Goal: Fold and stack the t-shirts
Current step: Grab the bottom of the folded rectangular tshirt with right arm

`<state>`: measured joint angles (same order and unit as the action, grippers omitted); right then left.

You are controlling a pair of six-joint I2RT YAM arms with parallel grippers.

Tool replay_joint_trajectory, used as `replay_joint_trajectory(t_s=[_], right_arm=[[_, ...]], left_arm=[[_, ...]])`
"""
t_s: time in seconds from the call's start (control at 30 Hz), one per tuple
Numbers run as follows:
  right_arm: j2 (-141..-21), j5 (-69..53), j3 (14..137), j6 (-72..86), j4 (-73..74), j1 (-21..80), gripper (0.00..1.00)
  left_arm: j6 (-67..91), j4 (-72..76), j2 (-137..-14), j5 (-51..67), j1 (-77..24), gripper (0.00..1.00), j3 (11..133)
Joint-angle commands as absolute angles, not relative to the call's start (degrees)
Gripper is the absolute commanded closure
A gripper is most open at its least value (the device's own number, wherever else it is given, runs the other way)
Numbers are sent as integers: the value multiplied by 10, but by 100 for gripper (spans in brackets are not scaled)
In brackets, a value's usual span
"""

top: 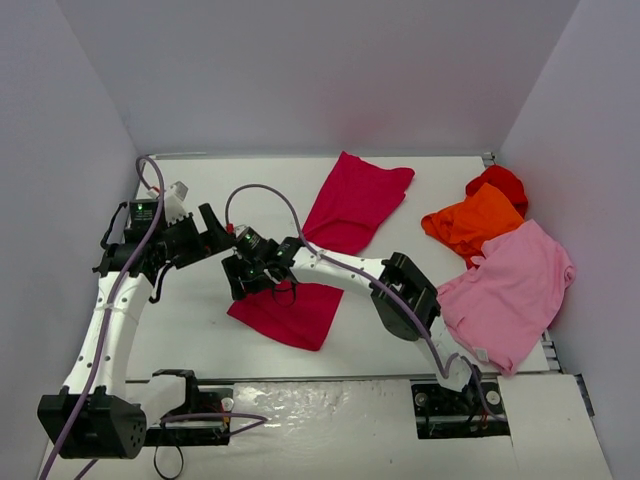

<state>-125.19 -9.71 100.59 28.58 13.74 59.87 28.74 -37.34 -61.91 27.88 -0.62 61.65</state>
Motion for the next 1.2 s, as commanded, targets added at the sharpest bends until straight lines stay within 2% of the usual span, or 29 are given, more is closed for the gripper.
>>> replay_joint_trajectory(t_s=[0.0,0.57,0.8,0.97,1.1,1.17], right_arm=[[-1289,-127,1064,277,123,616,45],[-1384,-82,1116,326,172,625,46],[-1406,-69,1056,341,182,628,47],[-1398,-60,996,347,169,629,56],[-1396,-49,969,349,163,629,74],[-1396,-48,965,349,163,629,79]], left_arm=[[272,-373,-608,269,-4,13,650],[256,-410,-589,235,-4,13,658],[283,-434,-574,174,15,13,726],[294,-435,-578,162,21,12,784],[309,-429,-572,185,24,12,812],[311,-427,-571,191,24,12,819]])
